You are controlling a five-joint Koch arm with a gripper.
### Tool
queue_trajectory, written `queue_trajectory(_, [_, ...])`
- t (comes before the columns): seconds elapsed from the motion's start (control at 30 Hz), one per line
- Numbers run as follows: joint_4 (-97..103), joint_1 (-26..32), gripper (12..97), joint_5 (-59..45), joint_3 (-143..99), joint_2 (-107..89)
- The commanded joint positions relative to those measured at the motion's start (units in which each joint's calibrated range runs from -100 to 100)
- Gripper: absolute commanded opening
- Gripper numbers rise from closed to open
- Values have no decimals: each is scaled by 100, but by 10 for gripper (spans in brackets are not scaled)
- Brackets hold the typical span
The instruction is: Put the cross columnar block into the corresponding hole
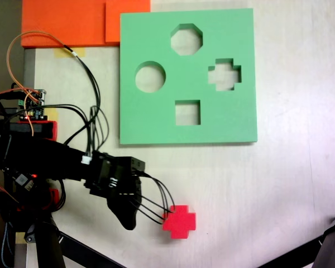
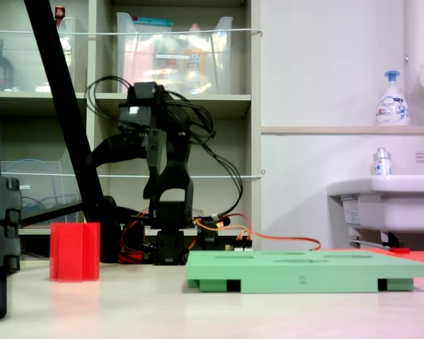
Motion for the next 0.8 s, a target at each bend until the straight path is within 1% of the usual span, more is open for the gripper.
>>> queue_trajectory(0.0, [-268,-24,824,-171,599,678])
queue_trajectory(0.2, [-383,-122,824,-488,1865,2689])
queue_trajectory(0.3, [-383,-176,824,-562,2165,3387])
queue_trajectory(0.57, [-374,-210,824,-601,2583,4547])
queue_trajectory(0.77, [-345,-298,824,-708,2633,4938])
